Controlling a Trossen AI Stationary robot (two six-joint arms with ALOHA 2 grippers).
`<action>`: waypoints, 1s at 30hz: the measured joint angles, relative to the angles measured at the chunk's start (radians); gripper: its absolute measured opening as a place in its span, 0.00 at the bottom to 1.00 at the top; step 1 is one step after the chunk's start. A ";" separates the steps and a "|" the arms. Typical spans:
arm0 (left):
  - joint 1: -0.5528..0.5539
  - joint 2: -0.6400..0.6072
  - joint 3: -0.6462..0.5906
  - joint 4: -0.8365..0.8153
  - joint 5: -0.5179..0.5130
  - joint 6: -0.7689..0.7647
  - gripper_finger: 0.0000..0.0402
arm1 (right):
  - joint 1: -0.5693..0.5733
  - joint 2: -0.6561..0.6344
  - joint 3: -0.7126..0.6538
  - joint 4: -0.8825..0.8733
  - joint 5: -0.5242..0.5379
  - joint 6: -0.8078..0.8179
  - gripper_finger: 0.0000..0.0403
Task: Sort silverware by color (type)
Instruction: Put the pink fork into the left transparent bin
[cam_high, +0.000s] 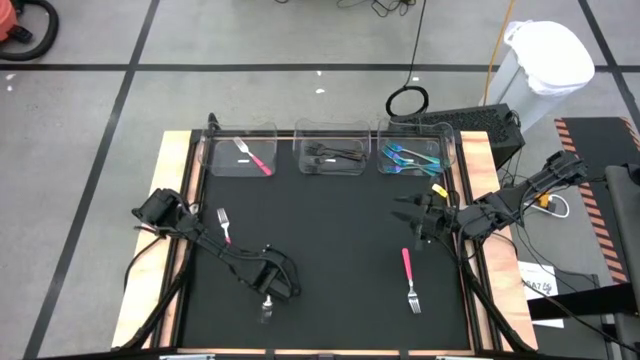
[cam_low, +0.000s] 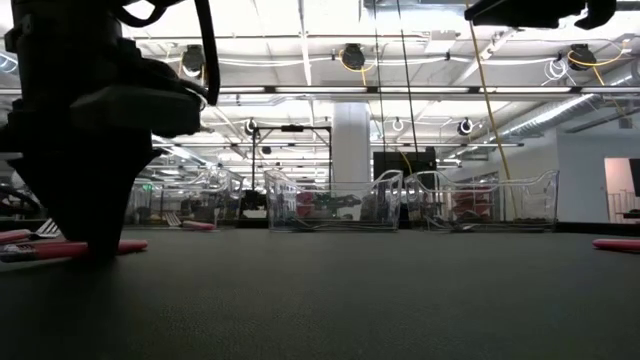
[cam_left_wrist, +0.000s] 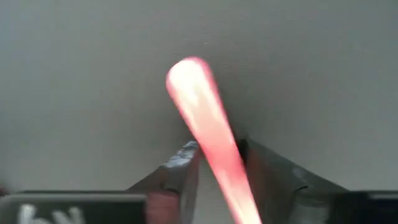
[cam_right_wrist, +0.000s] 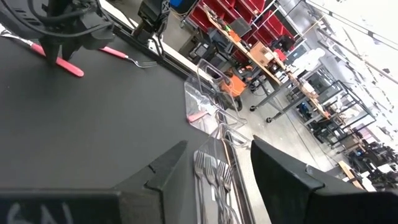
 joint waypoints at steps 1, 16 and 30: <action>0.000 0.000 0.000 0.003 -0.008 0.023 0.29 | 0.000 0.000 0.000 -0.002 0.000 0.002 0.42; -0.002 0.001 0.000 0.008 -0.083 0.266 0.12 | 0.000 0.000 0.000 -0.029 0.000 0.042 0.42; 0.002 0.011 0.055 0.016 -0.147 0.411 0.12 | 0.000 0.000 0.000 -0.029 0.000 0.050 0.42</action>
